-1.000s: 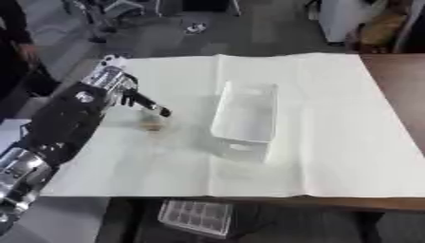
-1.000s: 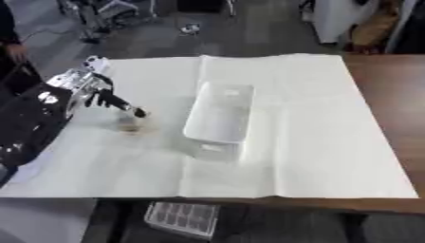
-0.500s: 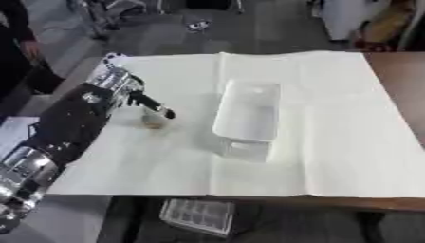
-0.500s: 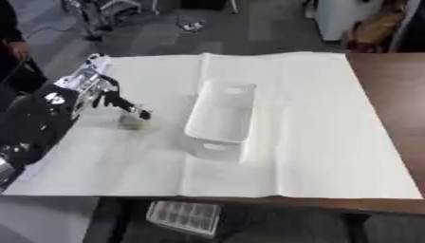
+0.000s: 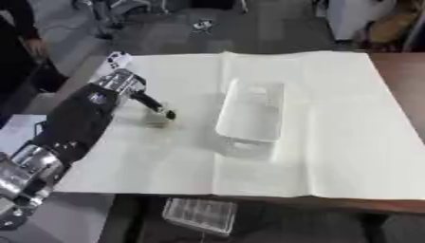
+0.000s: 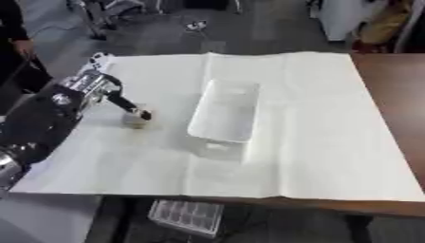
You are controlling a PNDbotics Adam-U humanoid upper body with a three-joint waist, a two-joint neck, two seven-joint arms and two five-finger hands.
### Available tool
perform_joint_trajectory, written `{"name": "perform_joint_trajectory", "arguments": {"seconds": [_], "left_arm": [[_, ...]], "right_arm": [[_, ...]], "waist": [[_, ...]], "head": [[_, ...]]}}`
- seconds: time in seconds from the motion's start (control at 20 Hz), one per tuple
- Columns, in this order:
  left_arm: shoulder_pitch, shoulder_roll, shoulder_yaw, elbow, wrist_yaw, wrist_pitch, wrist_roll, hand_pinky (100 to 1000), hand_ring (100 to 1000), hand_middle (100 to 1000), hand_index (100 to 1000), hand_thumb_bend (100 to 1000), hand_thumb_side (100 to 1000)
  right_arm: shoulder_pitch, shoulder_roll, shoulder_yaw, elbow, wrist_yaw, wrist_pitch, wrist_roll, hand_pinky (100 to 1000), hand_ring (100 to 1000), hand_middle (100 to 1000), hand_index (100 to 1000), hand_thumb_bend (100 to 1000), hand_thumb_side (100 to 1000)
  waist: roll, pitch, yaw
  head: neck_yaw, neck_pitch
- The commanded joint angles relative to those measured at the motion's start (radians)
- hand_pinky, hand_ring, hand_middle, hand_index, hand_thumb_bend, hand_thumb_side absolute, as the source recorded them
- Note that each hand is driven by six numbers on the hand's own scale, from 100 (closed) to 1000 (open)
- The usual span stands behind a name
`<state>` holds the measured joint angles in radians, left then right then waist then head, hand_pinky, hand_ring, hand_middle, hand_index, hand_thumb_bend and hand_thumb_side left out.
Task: Pick up objects on the table and place them in the box.
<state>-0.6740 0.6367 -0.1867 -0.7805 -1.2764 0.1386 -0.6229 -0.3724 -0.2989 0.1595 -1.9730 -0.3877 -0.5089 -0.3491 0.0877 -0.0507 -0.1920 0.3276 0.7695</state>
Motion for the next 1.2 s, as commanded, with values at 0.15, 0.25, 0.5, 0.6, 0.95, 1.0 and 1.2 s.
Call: {"name": "perform_joint_trajectory", "arguments": {"seconds": [0.15,0.25,0.5,0.6,0.95,1.0,1.2], "left_arm": [[-0.008,0.013,0.011,0.000,0.007,-0.024,0.036,669,767,809,858,1000,963],[-0.005,0.010,0.011,0.003,0.014,-0.035,0.046,740,806,837,872,1000,961],[0.002,0.001,0.010,0.013,0.031,-0.061,0.072,771,829,897,929,1000,931],[0.005,-0.005,0.009,0.019,0.033,-0.068,0.078,774,832,904,932,1000,920],[0.027,-0.039,0.010,0.038,0.039,-0.099,0.119,718,789,882,924,1000,749],[0.030,-0.043,0.010,0.038,0.041,-0.101,0.134,701,772,865,906,938,742],[0.034,-0.049,0.017,0.029,0.072,-0.100,0.247,536,553,643,687,173,954]], "right_arm": [[-0.015,-0.002,-0.002,-0.007,-0.004,-0.001,0.004,365,459,462,621,100,1000],[-0.015,-0.001,-0.002,-0.006,-0.005,-0.001,0.004,365,459,462,621,100,1000],[-0.015,0.001,-0.002,-0.006,-0.006,-0.002,0.004,366,459,462,621,100,1000],[-0.015,0.002,-0.002,-0.005,-0.006,-0.002,0.005,366,459,462,621,100,1000],[-0.017,0.007,-0.001,-0.004,-0.012,-0.001,0.008,365,459,460,621,100,1000],[-0.017,0.007,-0.001,-0.004,-0.013,-0.001,0.008,365,459,460,621,100,1000],[-0.017,0.007,-0.002,-0.003,-0.013,-0.001,0.009,364,459,459,622,100,1000]], "waist": [[-0.004,-0.006,0.001],[-0.004,-0.005,0.001],[-0.004,-0.004,-0.001],[-0.005,-0.003,-0.002],[-0.010,0.001,-0.009],[-0.010,0.001,-0.010],[-0.011,0.002,-0.010]], "head": [[0.018,0.000],[0.020,0.000],[0.023,-0.002],[0.026,-0.003],[0.040,-0.013],[0.042,-0.013],[0.044,-0.014]]}}
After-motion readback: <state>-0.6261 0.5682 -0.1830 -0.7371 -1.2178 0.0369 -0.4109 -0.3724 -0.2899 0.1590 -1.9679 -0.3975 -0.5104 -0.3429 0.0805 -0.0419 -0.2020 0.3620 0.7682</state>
